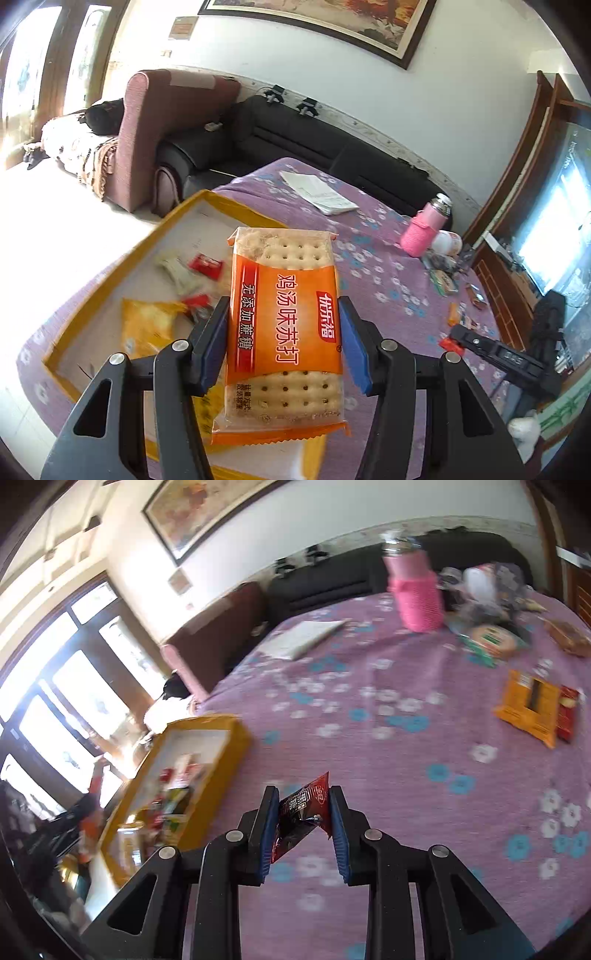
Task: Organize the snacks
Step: 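Carry cracker pack and candy into the yellow tray and open both tools, then move left tool to yellow biscuit pack while right tool approaches red wafer bar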
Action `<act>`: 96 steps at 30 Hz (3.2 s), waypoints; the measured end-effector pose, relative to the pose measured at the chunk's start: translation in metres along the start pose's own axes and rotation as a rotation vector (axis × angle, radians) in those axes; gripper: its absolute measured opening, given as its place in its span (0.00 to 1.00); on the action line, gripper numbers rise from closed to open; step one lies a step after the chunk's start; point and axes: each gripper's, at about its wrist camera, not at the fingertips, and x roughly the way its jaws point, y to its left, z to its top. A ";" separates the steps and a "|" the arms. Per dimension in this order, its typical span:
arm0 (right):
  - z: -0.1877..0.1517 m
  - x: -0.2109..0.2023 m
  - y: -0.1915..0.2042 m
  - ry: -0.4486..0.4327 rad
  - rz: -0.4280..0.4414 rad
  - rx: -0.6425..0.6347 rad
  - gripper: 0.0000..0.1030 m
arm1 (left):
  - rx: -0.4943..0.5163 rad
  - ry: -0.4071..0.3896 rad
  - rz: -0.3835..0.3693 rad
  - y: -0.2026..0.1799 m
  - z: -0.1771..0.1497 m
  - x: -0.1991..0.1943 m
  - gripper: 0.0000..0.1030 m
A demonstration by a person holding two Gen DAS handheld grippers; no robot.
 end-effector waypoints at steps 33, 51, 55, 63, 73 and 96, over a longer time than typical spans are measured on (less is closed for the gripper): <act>0.010 0.113 0.121 0.086 -0.016 -0.152 0.51 | -0.070 -0.013 0.051 0.036 0.031 0.007 0.65; -0.054 -0.002 0.031 -0.034 -0.091 -0.083 0.62 | 0.198 -0.064 0.211 -0.101 -0.046 -0.009 0.83; -0.059 -0.012 0.018 -0.039 -0.099 -0.066 0.62 | 0.248 -0.056 0.218 -0.117 -0.055 -0.005 0.83; -0.065 -0.019 0.003 -0.043 -0.114 -0.039 0.64 | 0.248 -0.010 0.203 -0.121 -0.065 0.001 0.83; -0.070 -0.008 -0.005 -0.012 -0.143 -0.006 0.65 | 0.244 0.024 0.182 -0.117 -0.067 0.007 0.83; 0.050 -0.056 -0.251 -0.146 -0.504 0.407 0.67 | 0.289 0.157 0.022 -0.136 -0.088 0.047 0.83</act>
